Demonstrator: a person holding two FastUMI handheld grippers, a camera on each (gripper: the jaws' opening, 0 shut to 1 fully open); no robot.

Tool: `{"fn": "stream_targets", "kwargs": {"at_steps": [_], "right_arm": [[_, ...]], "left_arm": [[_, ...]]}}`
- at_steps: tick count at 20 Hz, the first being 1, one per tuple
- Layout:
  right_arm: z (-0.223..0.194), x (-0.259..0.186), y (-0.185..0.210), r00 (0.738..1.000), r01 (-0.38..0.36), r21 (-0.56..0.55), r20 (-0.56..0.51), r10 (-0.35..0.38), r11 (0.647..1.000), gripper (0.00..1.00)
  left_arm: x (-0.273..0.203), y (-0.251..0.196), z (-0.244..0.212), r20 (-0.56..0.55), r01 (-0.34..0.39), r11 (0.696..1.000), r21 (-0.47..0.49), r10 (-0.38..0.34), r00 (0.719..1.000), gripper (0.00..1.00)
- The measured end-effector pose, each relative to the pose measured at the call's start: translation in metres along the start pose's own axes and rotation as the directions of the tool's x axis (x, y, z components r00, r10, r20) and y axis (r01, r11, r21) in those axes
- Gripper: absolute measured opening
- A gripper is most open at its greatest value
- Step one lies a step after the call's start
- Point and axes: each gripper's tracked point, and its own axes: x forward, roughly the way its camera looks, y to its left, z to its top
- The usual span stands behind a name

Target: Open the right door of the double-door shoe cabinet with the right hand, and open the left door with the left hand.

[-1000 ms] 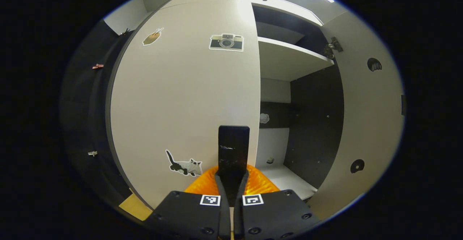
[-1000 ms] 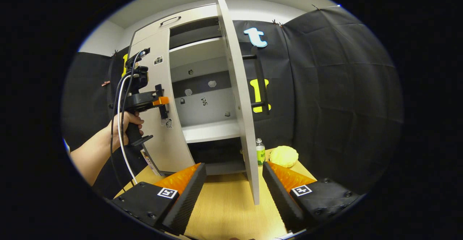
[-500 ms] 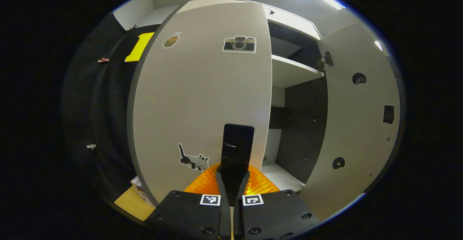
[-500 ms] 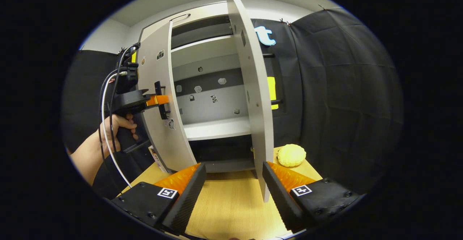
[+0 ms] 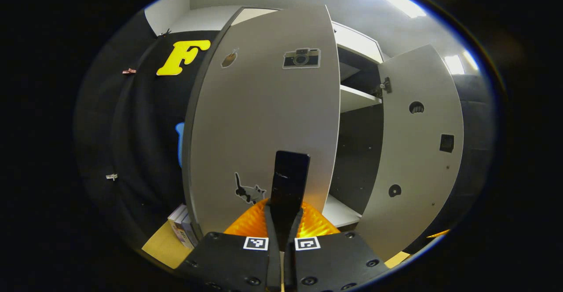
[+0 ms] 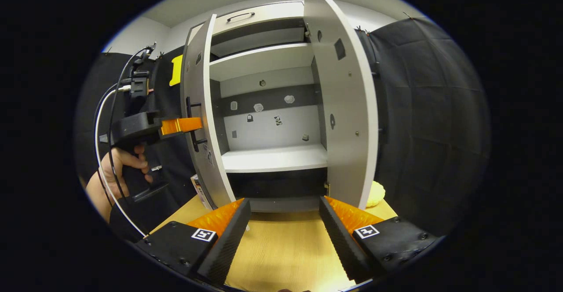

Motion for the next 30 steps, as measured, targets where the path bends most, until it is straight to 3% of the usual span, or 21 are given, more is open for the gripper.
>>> {"fn": "stream_targets", "kwargs": {"at_steps": [7,12,18,21,23,25,28,30], "right_arm": [[-0.006,-0.002,0.022,0.998,0.045,0.028,0.032,-0.046,0.999,0.98],[-0.015,-0.006,0.043,0.999,0.026,0.034,0.021,-0.027,0.999,0.98],[-0.022,-0.011,0.055,1.0,0.023,0.016,0.015,-0.023,1.0,0.98],[-0.021,-0.013,0.058,1.0,0.022,0.018,0.014,-0.022,1.0,0.98],[-0.018,-0.014,0.06,0.999,0.022,-0.002,0.024,-0.022,1.0,0.98],[-0.019,-0.013,0.066,1.0,0.012,-0.022,0.019,-0.012,1.0,0.99],[-0.019,-0.013,0.07,1.0,0.004,-0.021,0.01,-0.003,1.0,0.98],[-0.015,-0.014,0.072,1.0,0.008,-0.018,0.013,-0.008,1.0,0.98]], "left_arm": [[-0.013,0.017,0.004,0.02,0.03,1.0,0.002,-0.03,0.999,0.07],[-0.027,0.029,0.005,0.029,0.042,0.999,0.011,-0.042,0.999,0.07],[-0.041,0.07,0.009,0.05,-0.055,0.997,0.046,0.052,0.997,0.06],[-0.054,0.129,0.017,0.084,-0.188,0.98,0.067,0.183,0.98,0.05],[-0.055,0.128,0.017,0.072,-0.116,0.992,0.046,0.112,0.991,0.05],[-0.057,0.122,0.02,0.085,-0.124,0.99,0.066,0.118,0.989,0.05],[-0.057,0.129,0.023,0.106,-0.164,0.969,0.187,0.147,0.984,0.05],[-0.058,0.127,0.021,0.094,-0.154,0.97,0.19,0.138,0.986,0.05]]}}
